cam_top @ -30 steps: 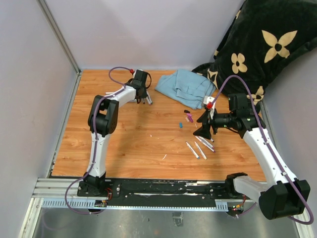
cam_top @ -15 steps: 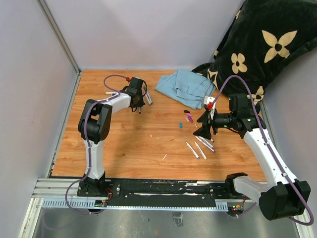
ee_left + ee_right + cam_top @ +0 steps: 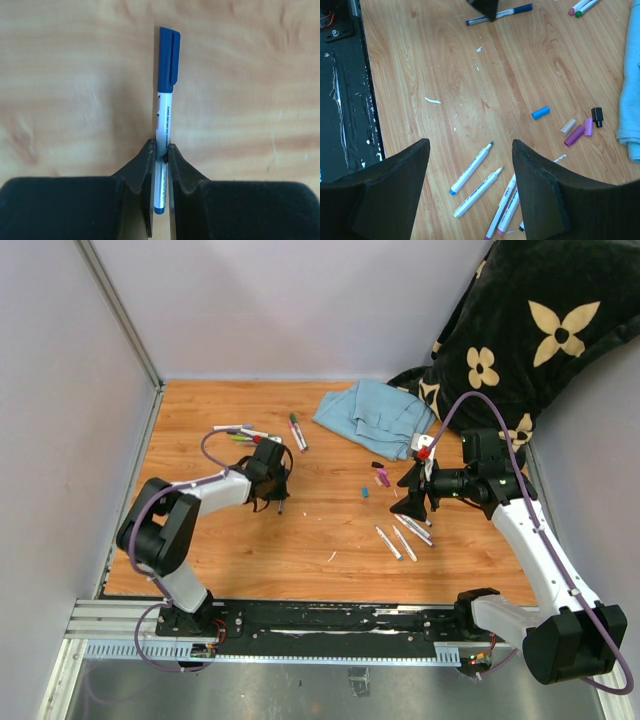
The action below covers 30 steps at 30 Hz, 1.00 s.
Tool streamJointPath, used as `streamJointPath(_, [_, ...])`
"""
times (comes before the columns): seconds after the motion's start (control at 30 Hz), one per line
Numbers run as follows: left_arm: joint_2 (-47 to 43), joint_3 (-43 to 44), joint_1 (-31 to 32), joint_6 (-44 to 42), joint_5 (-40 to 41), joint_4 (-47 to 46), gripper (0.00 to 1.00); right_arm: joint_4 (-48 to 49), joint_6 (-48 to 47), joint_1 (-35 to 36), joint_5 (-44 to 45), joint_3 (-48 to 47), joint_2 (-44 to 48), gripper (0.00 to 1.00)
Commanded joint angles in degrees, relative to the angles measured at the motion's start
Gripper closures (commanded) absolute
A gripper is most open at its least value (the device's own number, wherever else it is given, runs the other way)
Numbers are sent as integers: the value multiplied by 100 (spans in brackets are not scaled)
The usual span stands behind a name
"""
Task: Open the pen caps
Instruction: Move the pen to the center of the board.
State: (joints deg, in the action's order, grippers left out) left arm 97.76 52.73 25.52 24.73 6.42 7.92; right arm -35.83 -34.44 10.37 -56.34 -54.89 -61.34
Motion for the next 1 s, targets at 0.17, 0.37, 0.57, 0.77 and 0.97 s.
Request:
streamJointPath(0.17, [-1286,-1116,938,267,61,813,90,23,-52,-50,-96,57,75,32])
streamJointPath(0.37, [-1778,-1311,1192,279,133,1116,89,21,-49,-47,-101,62,54,32])
streamJointPath(0.57, [-1997,-1382,1219,198,160,1186,86,17,-49,-53,-121,69,35,32])
streamJointPath(0.77, [-1647,-1325,1219,100,183,1119,81,20,-54,-49,-107,65,20,32])
streamJointPath(0.97, [-1432,-1175,1219,9,299,1155,76,19,-63,-54,-106,71,3,32])
